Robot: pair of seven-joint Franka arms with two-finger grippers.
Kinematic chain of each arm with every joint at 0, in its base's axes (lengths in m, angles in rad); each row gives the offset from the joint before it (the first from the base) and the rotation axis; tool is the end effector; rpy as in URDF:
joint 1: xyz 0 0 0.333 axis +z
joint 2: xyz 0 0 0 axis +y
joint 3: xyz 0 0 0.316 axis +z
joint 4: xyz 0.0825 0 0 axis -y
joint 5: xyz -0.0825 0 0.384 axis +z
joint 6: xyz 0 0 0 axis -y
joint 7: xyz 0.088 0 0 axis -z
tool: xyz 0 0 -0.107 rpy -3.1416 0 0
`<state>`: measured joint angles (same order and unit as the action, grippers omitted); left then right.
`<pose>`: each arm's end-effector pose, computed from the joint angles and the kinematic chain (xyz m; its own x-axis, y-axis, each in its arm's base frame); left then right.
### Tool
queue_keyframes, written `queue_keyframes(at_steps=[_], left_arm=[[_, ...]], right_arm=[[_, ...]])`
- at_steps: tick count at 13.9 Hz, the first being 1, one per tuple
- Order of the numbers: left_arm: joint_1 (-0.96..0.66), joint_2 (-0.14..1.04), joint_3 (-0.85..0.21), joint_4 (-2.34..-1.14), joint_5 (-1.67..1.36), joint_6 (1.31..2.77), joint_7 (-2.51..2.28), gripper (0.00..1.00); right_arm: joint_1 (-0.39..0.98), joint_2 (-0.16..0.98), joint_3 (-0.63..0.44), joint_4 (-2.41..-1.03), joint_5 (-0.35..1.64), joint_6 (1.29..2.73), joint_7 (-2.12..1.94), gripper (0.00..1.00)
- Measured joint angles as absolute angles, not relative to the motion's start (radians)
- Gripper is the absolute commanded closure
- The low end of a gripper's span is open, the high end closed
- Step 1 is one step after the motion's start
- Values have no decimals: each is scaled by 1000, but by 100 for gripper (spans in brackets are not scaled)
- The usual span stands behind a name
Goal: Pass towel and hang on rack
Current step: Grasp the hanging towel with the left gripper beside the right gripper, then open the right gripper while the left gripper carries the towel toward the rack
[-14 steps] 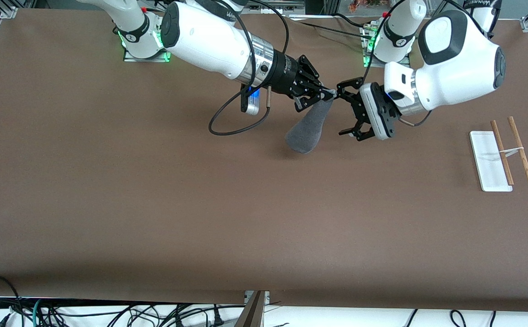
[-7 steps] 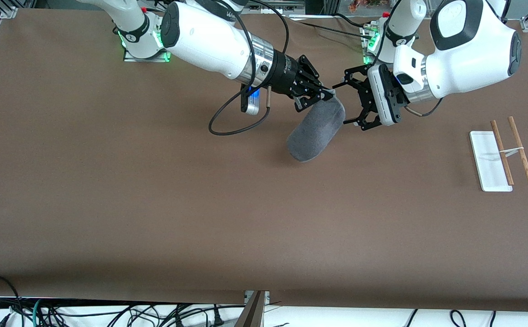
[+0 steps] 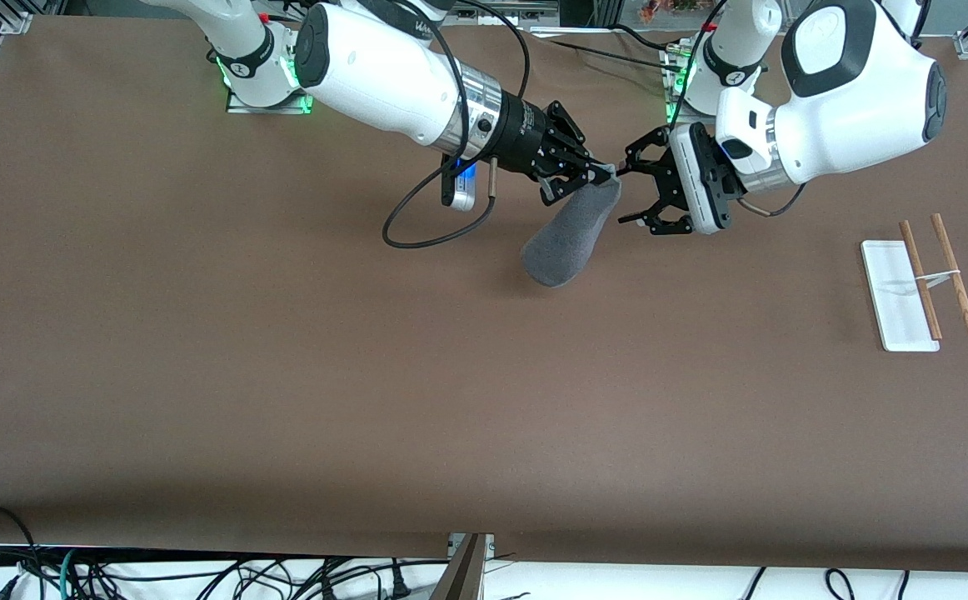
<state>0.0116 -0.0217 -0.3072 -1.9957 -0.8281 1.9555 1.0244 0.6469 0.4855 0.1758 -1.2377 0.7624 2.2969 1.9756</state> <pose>0.5172 -0.2094 0.4861 0.5826 -0.6347 0.5076 -0.8062 -0.3720 0.4602 0.5198 0.5322 0.5662 0.0160 -0.5872 -0.8093 -0.9999 -0.0139 -0.0097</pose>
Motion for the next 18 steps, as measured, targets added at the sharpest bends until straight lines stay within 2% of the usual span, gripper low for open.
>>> queue_keyframes(at_steps=[6,7,8,9,10,11,18], left_arm=[[12,-8,-307,-1996,-828,1963,1027,100],[13,-8,-307,-1996,-828,1963,1027,100],[14,-8,-307,-1996,-828,1963,1027,100],[15,-8,-306,-1996,-823,1963,1028,100],[18,-7,-304,-1996,-804,1964,1029,100],[25,-6,-304,-1996,-774,1964,1029,100],[184,-4,-297,-1964,-530,1878,1035,100]], right_arm=[[647,485,176,-1236,762,2297,1976,100],[647,485,175,-1236,762,2297,1976,93],[646,485,175,-1236,762,2297,1976,74],[644,485,173,-1236,762,2297,1976,30],[642,486,171,-1236,762,2297,1976,12],[639,485,168,-1236,762,2297,1976,1],[585,481,129,-1220,706,2269,1944,1]])
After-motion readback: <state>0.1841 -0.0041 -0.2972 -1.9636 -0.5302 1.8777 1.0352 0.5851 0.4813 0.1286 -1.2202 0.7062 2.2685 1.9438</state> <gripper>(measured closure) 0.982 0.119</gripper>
